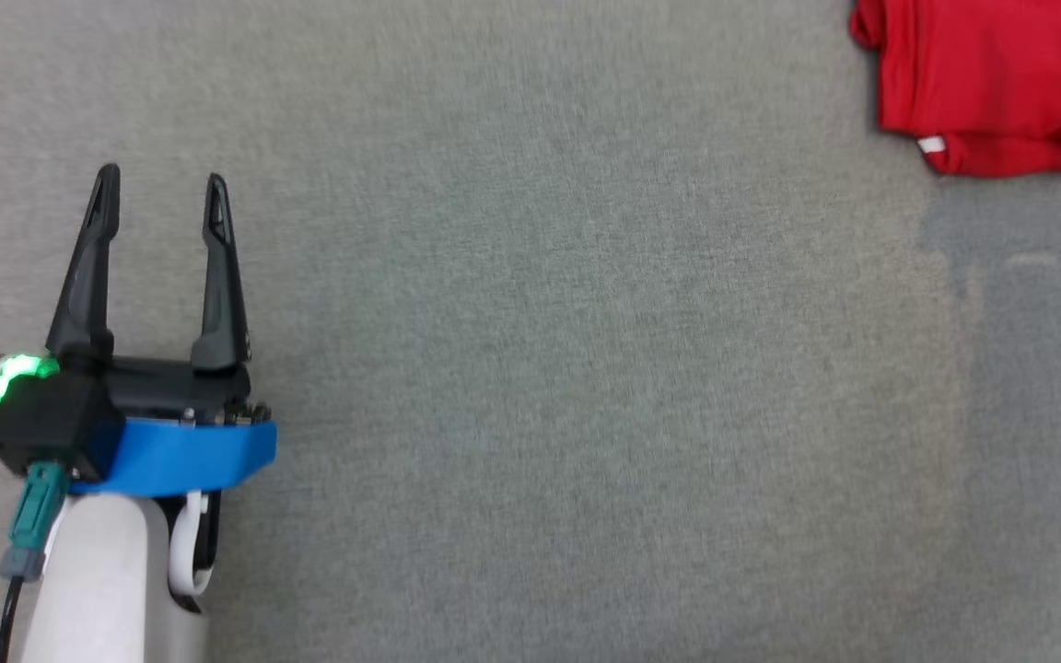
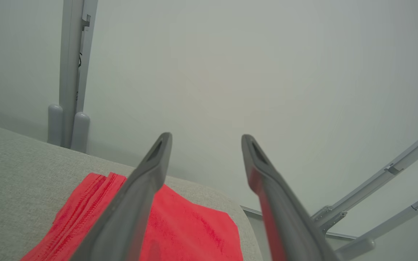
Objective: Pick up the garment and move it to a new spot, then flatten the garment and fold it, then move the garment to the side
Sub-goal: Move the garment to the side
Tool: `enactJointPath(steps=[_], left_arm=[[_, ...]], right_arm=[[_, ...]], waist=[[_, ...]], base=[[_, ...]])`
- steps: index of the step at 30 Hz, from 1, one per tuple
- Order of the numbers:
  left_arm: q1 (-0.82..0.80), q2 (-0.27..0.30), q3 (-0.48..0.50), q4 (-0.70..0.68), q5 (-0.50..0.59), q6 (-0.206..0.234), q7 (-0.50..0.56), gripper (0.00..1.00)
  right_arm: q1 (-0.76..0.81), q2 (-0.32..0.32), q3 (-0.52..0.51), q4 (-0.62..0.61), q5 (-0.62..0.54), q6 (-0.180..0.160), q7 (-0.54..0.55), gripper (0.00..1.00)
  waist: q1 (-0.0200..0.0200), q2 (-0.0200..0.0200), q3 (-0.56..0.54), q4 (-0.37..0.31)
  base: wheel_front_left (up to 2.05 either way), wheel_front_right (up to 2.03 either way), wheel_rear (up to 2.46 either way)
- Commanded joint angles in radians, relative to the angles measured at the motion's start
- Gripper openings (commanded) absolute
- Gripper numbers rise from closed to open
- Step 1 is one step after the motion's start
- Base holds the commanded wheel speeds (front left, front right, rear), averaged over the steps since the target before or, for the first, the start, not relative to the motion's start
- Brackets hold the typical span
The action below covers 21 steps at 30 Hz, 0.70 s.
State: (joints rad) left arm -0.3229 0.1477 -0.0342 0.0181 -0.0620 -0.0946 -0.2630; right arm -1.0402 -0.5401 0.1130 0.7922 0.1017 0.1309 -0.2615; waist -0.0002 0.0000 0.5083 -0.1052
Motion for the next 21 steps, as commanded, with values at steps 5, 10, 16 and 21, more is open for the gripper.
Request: enactJointPath(steps=[5,10,16,21], left_arm=[[0.081,-0.015,0.029,0.034,-0.017,0.012,-0.002,1.00],[0.145,-0.035,0.041,0.064,-0.024,0.016,-0.002,1.00],[0.204,-0.056,0.057,0.095,-0.034,0.030,-0.002,1.00],[0.241,-0.068,0.062,0.122,-0.033,0.028,-0.002,1.00]], right_arm=[[0.173,0.107,-0.012,-0.146,0.005,0.000,-0.004,1.00],[0.310,0.213,0.003,-0.229,0.028,0.000,-0.004,1.00],[0.442,0.295,0.050,-0.256,0.067,0.000,-0.004,1.00],[0.540,0.336,0.059,-0.280,0.093,0.000,-0.004,1.00]], waist=[[0.0002,0.0000,-0.125,-0.001],[0.0002,0.0000,-0.218,0.014],[0.0002,0.0000,-0.310,0.040],[0.0002,0.0000,-0.368,0.060]], base=[[0.00,0.00,0.00],[0.00,0.00,0.00],[0.00,0.00,0.00],[0.00,0.00,0.00]])
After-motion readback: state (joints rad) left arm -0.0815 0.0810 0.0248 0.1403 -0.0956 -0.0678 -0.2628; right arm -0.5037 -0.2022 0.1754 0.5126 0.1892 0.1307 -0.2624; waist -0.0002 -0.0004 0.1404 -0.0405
